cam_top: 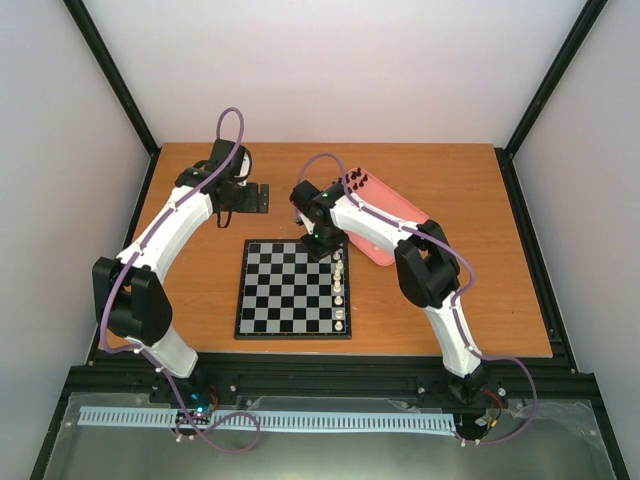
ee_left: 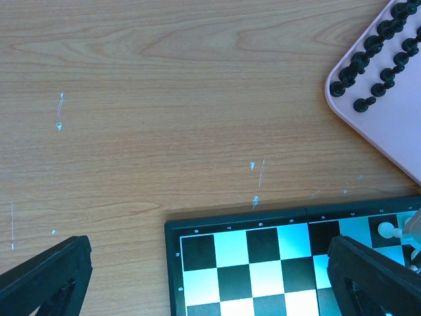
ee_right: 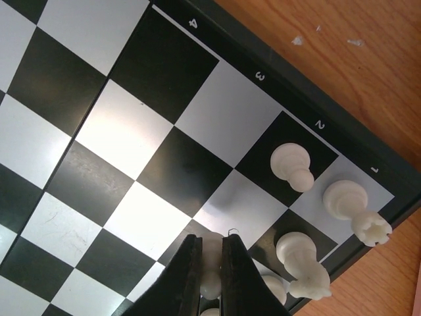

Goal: Set up the chess pieces on the board
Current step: Place the chess piece on the chessboard.

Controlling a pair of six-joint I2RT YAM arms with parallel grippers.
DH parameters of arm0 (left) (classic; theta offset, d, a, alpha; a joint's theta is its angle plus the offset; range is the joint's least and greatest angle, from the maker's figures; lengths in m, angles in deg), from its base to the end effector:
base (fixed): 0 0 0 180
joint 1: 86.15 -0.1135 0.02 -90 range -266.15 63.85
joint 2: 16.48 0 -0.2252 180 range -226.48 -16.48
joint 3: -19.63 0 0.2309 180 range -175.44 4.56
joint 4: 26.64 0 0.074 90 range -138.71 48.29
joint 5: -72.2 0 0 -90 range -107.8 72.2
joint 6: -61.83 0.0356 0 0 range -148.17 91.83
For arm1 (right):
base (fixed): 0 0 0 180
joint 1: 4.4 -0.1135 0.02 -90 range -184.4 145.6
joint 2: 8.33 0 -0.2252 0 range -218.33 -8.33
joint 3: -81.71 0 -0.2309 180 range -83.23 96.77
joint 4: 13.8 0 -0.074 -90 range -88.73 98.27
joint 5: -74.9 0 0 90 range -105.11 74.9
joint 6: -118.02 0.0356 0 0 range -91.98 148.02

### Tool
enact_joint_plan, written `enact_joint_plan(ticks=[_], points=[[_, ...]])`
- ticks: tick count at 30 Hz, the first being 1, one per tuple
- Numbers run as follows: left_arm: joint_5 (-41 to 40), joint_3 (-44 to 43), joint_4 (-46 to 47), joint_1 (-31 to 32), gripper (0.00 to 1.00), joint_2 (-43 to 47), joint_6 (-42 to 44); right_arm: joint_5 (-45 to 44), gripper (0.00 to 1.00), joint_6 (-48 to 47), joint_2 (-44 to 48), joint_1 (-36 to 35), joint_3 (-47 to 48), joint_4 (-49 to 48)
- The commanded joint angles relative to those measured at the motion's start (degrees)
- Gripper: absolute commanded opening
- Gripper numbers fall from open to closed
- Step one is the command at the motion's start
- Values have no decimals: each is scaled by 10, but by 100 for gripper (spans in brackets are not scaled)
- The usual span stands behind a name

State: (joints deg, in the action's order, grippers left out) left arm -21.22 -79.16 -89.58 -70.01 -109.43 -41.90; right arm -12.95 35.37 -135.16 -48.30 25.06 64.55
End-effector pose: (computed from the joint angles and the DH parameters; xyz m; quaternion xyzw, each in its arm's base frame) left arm 0.3087 -0.0871 0.2699 0.0117 0.9586 -0.0453 0.2809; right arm 0.2880 0.2790 0.1713 -0.3140 0.9466 0.0477 0.0561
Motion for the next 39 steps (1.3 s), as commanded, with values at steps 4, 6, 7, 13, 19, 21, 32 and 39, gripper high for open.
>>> enact_joint_plan(ticks=[4, 6, 7, 13, 19, 21, 32, 39], points=[[-5, 1, 0, 0, 100, 15, -3, -15, 3, 7, -15, 3, 13, -8], [-5, 2, 1, 0, 100, 15, -3, -12, 3, 6, -17, 4, 14, -8], [-4, 3, 1, 0, 100, 15, -3, -12, 3, 6, -18, 5, 14, -8], [-4, 4, 3, 0, 100, 14, -5, -9, 3, 3, -21, 8, 8, -13], [-6, 4, 3, 0, 100, 12, -5, -4, 3, 2, -27, 14, 8, -16], [-6, 5, 3, 0, 100, 12, -5, -4, 3, 1, -27, 15, 8, -16], [-7, 5, 3, 0, 100, 9, -6, -1, 20, -5, -26, 16, 5, -19], [-5, 0, 4, 0, 100, 6, -8, 5, 25, -7, -15, 16, 11, -14]])
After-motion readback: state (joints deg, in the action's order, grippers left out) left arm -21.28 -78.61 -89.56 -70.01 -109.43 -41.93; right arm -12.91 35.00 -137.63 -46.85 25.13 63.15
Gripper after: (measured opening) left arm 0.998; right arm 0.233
